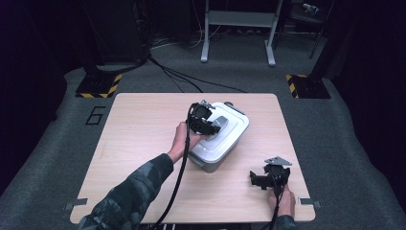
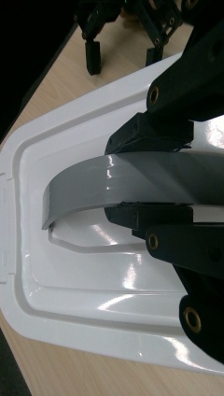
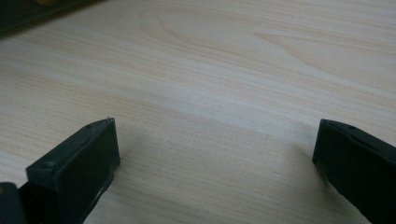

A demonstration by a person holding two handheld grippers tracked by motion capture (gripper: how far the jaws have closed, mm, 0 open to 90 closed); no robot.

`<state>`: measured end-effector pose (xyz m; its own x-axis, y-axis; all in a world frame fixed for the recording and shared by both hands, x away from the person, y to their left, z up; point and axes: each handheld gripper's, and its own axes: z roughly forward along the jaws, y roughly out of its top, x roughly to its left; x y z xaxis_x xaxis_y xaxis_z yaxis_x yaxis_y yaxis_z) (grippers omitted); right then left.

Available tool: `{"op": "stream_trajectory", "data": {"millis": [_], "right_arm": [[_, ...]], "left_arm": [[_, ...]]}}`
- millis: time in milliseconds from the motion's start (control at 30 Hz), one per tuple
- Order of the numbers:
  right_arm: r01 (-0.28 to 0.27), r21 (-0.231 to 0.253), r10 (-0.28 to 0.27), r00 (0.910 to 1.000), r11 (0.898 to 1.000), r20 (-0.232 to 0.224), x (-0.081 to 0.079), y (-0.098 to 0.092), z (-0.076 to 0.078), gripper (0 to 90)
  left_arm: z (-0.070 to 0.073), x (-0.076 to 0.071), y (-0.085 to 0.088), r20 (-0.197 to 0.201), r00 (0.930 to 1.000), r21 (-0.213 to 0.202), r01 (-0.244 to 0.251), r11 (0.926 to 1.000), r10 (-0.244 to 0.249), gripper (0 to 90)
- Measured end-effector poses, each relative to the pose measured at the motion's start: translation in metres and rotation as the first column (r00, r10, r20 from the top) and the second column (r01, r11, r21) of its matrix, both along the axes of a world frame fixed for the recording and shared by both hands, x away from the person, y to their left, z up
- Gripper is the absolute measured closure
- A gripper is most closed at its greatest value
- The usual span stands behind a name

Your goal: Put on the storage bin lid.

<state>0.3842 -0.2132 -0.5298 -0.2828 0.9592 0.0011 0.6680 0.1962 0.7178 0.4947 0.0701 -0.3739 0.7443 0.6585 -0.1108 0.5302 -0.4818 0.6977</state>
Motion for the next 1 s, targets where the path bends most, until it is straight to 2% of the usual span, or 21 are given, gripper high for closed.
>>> {"op": "stream_trajectory", "data": {"millis": [200, 400, 567, 733, 867, 1000], "right_arm": [[-0.001, 0.0, 0.001, 1.0, 1.0, 0.0, 0.0, 0.0, 0.0, 0.0], [0.0, 0.0, 0.0, 1.0, 1.0, 0.0, 0.0, 0.0, 0.0, 0.0], [0.0, 0.0, 0.0, 1.0, 1.0, 0.0, 0.0, 0.0, 0.0, 0.0], [0.0, 0.0, 0.0, 1.0, 1.0, 0.0, 0.0, 0.0, 0.0, 0.0], [0.002, -0.001, -0.002, 1.0, 1.0, 0.001, 0.0, 0.0, 0.0, 0.0], [0.002, -0.001, -0.002, 1.0, 1.0, 0.001, 0.0, 0.0, 0.0, 0.0]], "left_arm": [[-0.001, -0.003, -0.002, 0.011, 0.9999, 0.022, -0.001, 0.9998, 0.0, 67.3], [-0.002, -0.003, -0.003, 0.004, 1.0, 0.018, -0.001, 0.9998, 0.001, 65.9], [0.002, -0.002, 0.0, 0.015, 0.9999, 0.025, -0.007, 0.9997, 0.007, 49.5], [0.016, -0.008, 0.008, 0.037, 0.9993, 0.035, -0.001, 0.9994, -0.001, 30.9], [0.032, -0.013, 0.026, 0.066, 0.9978, 0.042, -0.002, 0.9991, -0.001, 19.5], [0.048, -0.019, 0.051, 0.082, 0.9966, 0.036, -0.015, 0.9992, 0.012, 14.8]]}}
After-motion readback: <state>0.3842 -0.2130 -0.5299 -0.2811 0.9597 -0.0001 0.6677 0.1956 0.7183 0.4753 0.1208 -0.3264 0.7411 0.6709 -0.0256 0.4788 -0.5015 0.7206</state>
